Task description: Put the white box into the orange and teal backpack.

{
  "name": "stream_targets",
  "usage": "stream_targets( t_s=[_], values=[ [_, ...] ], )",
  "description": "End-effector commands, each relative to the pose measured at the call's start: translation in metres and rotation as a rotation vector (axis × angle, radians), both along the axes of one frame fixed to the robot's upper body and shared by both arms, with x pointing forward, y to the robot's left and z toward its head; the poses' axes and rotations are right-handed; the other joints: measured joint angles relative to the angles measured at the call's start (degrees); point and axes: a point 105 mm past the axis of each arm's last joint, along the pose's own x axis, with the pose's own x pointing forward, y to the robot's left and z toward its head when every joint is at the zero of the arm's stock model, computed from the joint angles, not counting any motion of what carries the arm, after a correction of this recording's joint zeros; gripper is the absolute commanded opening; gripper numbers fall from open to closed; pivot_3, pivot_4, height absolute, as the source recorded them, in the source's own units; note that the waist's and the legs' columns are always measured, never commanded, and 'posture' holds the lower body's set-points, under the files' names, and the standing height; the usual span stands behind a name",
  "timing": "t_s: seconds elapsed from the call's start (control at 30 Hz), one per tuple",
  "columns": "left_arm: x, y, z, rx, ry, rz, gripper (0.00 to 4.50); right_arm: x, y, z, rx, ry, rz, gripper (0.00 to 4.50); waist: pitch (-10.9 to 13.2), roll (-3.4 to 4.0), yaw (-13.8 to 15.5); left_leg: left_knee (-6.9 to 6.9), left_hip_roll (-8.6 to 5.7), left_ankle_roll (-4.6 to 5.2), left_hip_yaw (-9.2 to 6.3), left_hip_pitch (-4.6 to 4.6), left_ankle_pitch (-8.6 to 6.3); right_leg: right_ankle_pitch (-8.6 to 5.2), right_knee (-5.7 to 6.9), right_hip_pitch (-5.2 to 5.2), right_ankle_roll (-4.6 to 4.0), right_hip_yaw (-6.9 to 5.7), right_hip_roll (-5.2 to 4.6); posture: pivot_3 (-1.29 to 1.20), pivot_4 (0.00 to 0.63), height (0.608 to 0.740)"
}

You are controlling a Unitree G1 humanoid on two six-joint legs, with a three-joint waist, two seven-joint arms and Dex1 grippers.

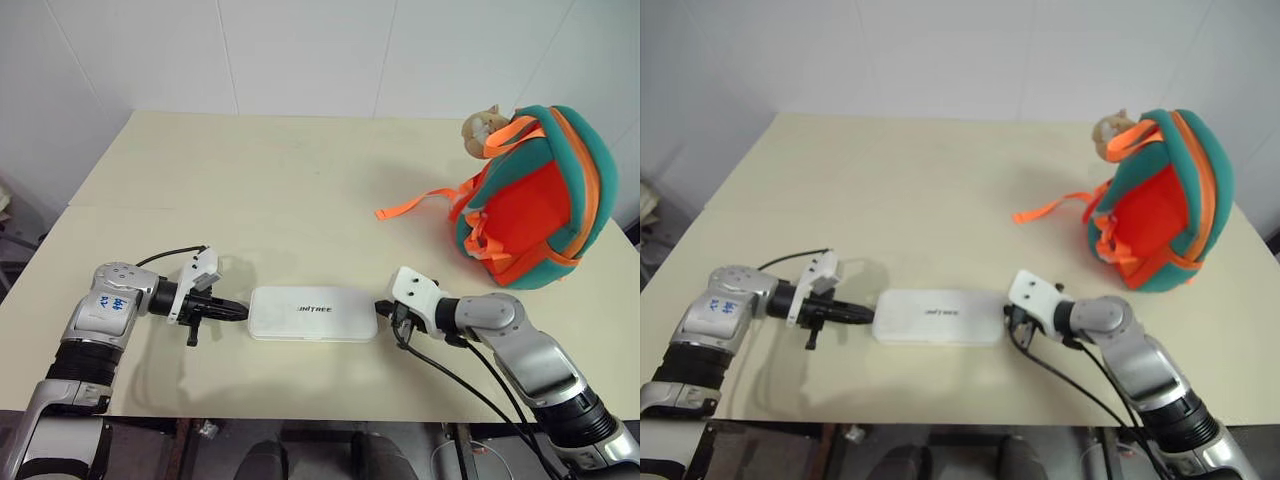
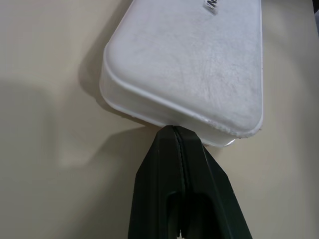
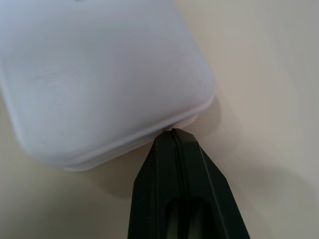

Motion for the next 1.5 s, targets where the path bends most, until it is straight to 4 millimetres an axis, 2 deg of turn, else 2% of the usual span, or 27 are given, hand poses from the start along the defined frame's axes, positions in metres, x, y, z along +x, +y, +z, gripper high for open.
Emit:
stream_targets(
  t_s=[0.03,0.13,0.2,0.23,0.3,0.43,0.57,0.6,0.7,0.73,0.83,0.9,1.13,1.23,1.5],
  values=[
    [0.005,0.004,0.004,0.009,-0.016,0.019,0.00,-0.006,-0.010,0.008,-0.002,-0.012,-0.001,0.12,0.0,0.00,0.0,-0.02,0.00,0.00,0.00,-0.01,0.00,0.00,0.00,0.00,0.00,-0.01,0.00,0.00,0.150,0.740],
    [0.009,0.011,0.003,0.020,-0.011,0.047,0.00,-0.004,-0.025,0.012,-0.026,-0.021,-0.040,0.12,0.0,0.00,0.0,-0.03,-0.01,0.00,0.01,-0.04,0.00,0.00,0.03,0.00,0.01,0.01,-0.01,0.00,0.150,0.740],
    [0.016,0.020,0.004,0.027,-0.005,0.119,0.00,-0.002,-0.037,0.018,-0.038,-0.025,-0.076,0.83,0.0,0.00,0.0,-0.05,-0.01,0.00,0.03,-0.06,0.00,0.00,0.02,-0.01,0.01,0.01,0.00,0.00,0.150,0.740],
    [0.020,0.023,0.006,0.021,0.010,0.157,0.18,-0.002,-0.042,0.020,-0.041,-0.022,-0.088,0.98,0.0,0.00,0.0,-0.07,0.00,0.00,0.02,-0.06,0.00,0.00,0.01,-0.01,0.01,-0.02,0.00,0.00,0.150,0.740],
    [0.025,0.030,0.008,0.036,0.017,0.213,0.61,-0.004,-0.050,0.025,-0.051,-0.019,-0.098,1.62,0.0,0.00,0.0,-0.06,0.00,0.00,0.00,-0.06,0.00,0.00,0.01,-0.03,0.00,-0.04,0.01,0.00,0.150,0.740],
    [0.031,0.049,0.020,0.042,-0.042,0.292,1.86,-0.003,-0.069,0.043,0.017,-0.025,-0.162,3.00,0.0,0.01,-0.2,-0.09,0.01,0.00,0.04,-0.02,0.00,0.00,0.02,-0.04,0.00,0.01,0.02,0.00,0.150,0.740],
    [0.032,0.060,0.031,0.011,-0.062,0.349,3.07,-0.006,-0.071,0.051,0.172,0.040,-0.195,4.33,0.0,0.00,-0.2,-0.08,0.03,0.00,0.01,-0.02,0.00,0.00,0.01,-0.04,0.00,0.00,0.02,0.00,0.150,0.740],
    [0.030,0.063,0.034,-0.006,-0.069,0.366,3.38,-0.007,-0.065,0.053,0.248,0.074,-0.196,4.50,0.0,0.00,-0.2,-0.09,0.05,0.00,0.00,-0.02,0.00,0.00,0.02,-0.03,0.00,-0.01,0.03,0.00,0.150,0.740],
    [0.022,0.061,0.041,-0.071,-0.072,0.355,4.35,-0.008,-0.055,0.058,0.374,0.129,-0.195,4.50,0.0,0.01,-0.2,-0.14,0.11,0.00,-0.05,-0.03,0.00,0.00,0.08,-0.05,0.00,0.04,0.02,0.00,0.150,0.740],
    [0.020,0.059,0.044,-0.100,-0.073,0.352,4.48,-0.009,-0.052,0.058,0.403,0.156,-0.199,4.50,0.0,0.02,-0.1,-0.17,0.10,0.00,-0.08,-0.03,0.00,0.00,0.08,-0.07,0.00,0.07,0.00,0.00,0.150,0.740],
    [0.015,0.050,0.059,-0.210,-0.122,0.344,4.48,-0.006,-0.050,0.054,0.484,0.259,-0.252,4.50,0.0,0.02,-0.1,-0.18,0.20,-0.01,-0.15,-0.07,-0.01,0.00,0.04,-0.13,0.00,0.14,-0.04,0.00,0.150,0.740],
    [0.005,0.044,0.064,-0.291,-0.100,0.326,4.48,-0.006,-0.043,0.052,0.566,0.349,-0.253,4.50,0.0,0.00,-0.1,-0.19,0.34,-0.02,-0.20,-0.07,-0.02,0.01,0.03,-0.15,0.01,0.21,-0.09,0.00,0.150,0.740],
    [-0.019,0.045,0.041,-0.330,0.115,0.436,4.48,-0.006,-0.037,0.032,0.637,0.536,-0.309,4.50,0.0,0.04,-0.3,-0.32,0.43,-0.04,-0.17,-0.04,-0.03,0.00,-0.02,-0.20,0.00,0.26,-0.07,0.00,0.150,0.740],
    [-0.023,0.050,0.031,-0.282,0.176,0.510,4.48,-0.007,-0.035,0.025,0.646,0.602,-0.320,4.50,0.0,0.04,-0.3,-0.30,0.42,-0.04,-0.17,-0.04,-0.03,0.00,-0.06,-0.20,0.00,0.26,-0.07,0.00,0.150,0.740],
    [-0.028,0.050,0.039,-0.369,0.241,0.552,4.48,-0.007,-0.017,0.023,0.691,0.728,-0.278,4.50,0.0,0.04,-0.9,-0.33,0.47,-0.07,-0.17,-0.02,-0.05,0.02,-0.33,-0.20,-0.05,0.26,-0.10,0.00,0.150,0.740]
  ],
)
